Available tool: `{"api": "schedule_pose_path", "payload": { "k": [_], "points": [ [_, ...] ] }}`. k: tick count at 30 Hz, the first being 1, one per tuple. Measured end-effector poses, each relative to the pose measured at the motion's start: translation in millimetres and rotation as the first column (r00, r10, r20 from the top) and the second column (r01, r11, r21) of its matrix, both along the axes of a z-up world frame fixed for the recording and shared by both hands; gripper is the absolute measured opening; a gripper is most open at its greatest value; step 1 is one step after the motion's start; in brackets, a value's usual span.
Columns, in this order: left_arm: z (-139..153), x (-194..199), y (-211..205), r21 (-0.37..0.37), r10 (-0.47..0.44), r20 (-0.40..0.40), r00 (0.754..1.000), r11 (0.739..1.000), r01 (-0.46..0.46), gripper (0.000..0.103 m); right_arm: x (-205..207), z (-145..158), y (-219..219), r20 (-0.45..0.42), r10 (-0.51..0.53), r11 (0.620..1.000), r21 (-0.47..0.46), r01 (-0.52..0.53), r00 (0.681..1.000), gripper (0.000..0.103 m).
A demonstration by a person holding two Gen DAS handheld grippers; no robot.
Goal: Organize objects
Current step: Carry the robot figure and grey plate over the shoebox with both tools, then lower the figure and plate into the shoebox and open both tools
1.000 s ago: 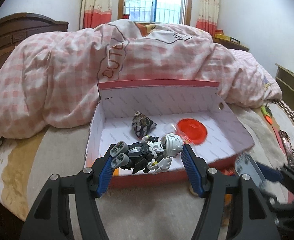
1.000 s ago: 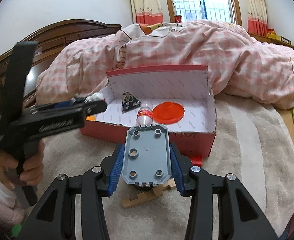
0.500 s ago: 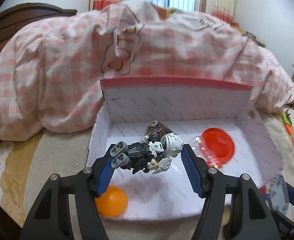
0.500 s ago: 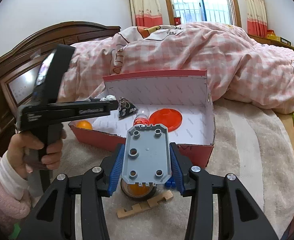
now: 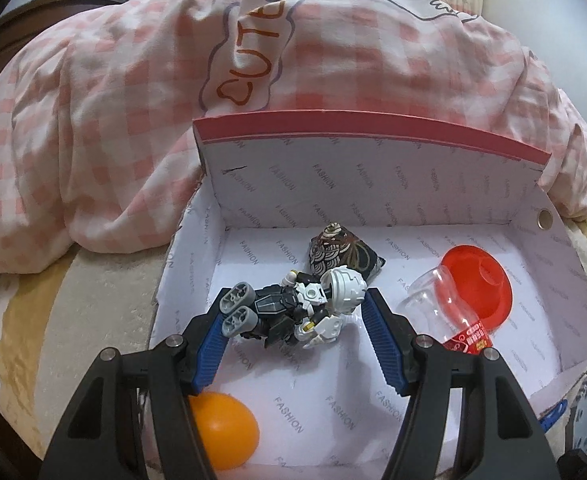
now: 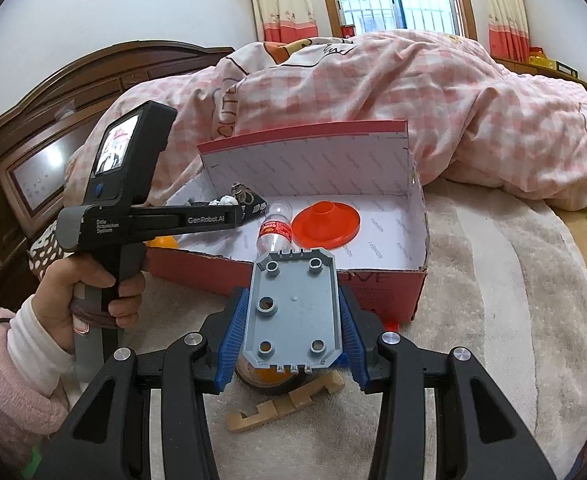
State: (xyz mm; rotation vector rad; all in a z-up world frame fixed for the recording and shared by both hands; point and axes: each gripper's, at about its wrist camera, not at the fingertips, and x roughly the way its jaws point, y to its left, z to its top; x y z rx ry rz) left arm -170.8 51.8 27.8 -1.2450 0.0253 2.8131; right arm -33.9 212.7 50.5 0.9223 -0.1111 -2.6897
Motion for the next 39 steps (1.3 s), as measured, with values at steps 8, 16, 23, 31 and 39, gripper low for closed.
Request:
{"api": "schedule_pose_path", "payload": {
  "k": [8, 16, 23, 31, 39],
  "points": [
    [-10, -1, 12, -0.095, 0.019, -0.034, 0.999, 0.995, -0.022, 0.064, -9, 4, -3, 0.012, -0.029, 0.999, 0.044, 0.029, 0.999, 0.045],
    [-15, 4, 20, -0.122, 0.008, -0.059, 0.998, 0.992, -0.015, 0.065, -37, 11, -12, -0.012, -0.051, 0.997, 0.050, 0.051, 0.999, 0.045],
    [-18, 8, 27, -0.131, 0.003, -0.062, 0.998, 0.991, -0.011, 0.067, -61, 19, -15, -0.041, -0.048, 0.997, 0.062, 0.050, 0.998, 0.045],
    [-19, 8, 27, -0.131, 0.003, -0.063, 0.998, 0.991, -0.011, 0.067, -96, 11, -13, -0.003, -0.063, 0.996, 0.060, 0.063, 0.998, 0.045],
    [-20, 5, 24, -0.131, 0.003, -0.062, 0.998, 0.991, -0.012, 0.068, -138, 0, -11, 0.067, -0.095, 0.993, 0.080, 0.090, 0.993, 0.045]
  ]
}}
